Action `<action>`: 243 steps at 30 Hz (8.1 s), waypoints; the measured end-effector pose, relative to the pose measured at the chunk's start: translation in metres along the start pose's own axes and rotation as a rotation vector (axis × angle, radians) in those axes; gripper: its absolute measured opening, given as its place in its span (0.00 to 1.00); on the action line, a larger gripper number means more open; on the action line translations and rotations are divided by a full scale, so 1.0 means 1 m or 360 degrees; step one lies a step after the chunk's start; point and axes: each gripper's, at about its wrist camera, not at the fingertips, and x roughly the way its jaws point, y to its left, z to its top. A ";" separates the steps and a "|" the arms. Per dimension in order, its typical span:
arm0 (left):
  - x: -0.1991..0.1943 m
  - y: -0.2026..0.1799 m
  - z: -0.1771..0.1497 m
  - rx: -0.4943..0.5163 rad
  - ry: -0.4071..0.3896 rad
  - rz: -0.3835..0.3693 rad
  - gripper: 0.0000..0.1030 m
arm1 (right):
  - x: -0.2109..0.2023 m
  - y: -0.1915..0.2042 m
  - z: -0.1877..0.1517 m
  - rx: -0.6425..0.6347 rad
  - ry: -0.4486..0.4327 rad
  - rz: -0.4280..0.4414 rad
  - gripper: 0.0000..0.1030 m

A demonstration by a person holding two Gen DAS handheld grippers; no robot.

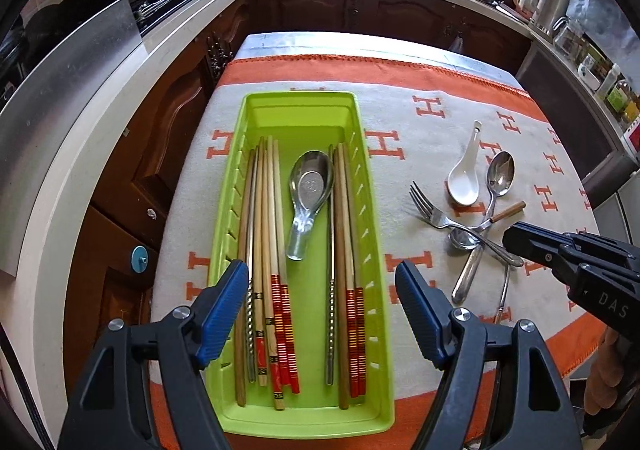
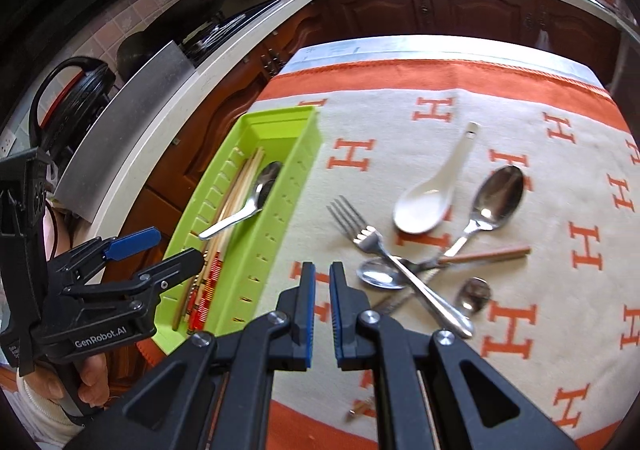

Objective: Organize utensils
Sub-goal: 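Lower the metal spoon into the green tray and open the right tool, then grasp the white ceramic spoon with the left tool while the right tool reaches toward the fork, then carry the white ceramic spoon into the green tray and open the left tool, then withdraw both open tools from the tray back toward the remaining utensils, then grasp a metal fork with the left tool while the right tool hovers over the spoons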

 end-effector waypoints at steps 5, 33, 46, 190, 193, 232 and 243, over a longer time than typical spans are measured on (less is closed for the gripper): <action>0.002 -0.024 0.003 0.0045 0.0026 0.0010 0.72 | -0.015 -0.032 -0.008 0.0092 -0.0037 -0.0027 0.07; 0.113 -0.125 0.080 0.0275 0.0267 -0.0188 0.64 | -0.019 -0.139 -0.025 0.0401 -0.0082 0.0042 0.07; 0.134 -0.134 0.079 0.0349 0.0263 -0.0139 0.62 | -0.005 -0.147 -0.023 0.0421 -0.0051 0.0085 0.07; -0.013 0.094 -0.050 -0.0339 -0.0227 -0.0018 0.66 | 0.081 0.107 0.036 -0.0653 0.0001 -0.0095 0.03; -0.013 0.095 -0.050 -0.0336 -0.0227 -0.0007 0.69 | 0.088 0.102 0.040 -0.0599 0.0040 -0.0074 0.03; -0.028 0.031 -0.034 -0.0164 -0.0203 -0.0022 0.75 | -0.004 0.041 -0.035 -0.0492 -0.0112 -0.0197 0.15; -0.016 -0.031 -0.019 -0.0037 -0.0100 -0.0177 0.75 | -0.027 -0.035 -0.039 -0.0190 -0.0170 -0.0224 0.15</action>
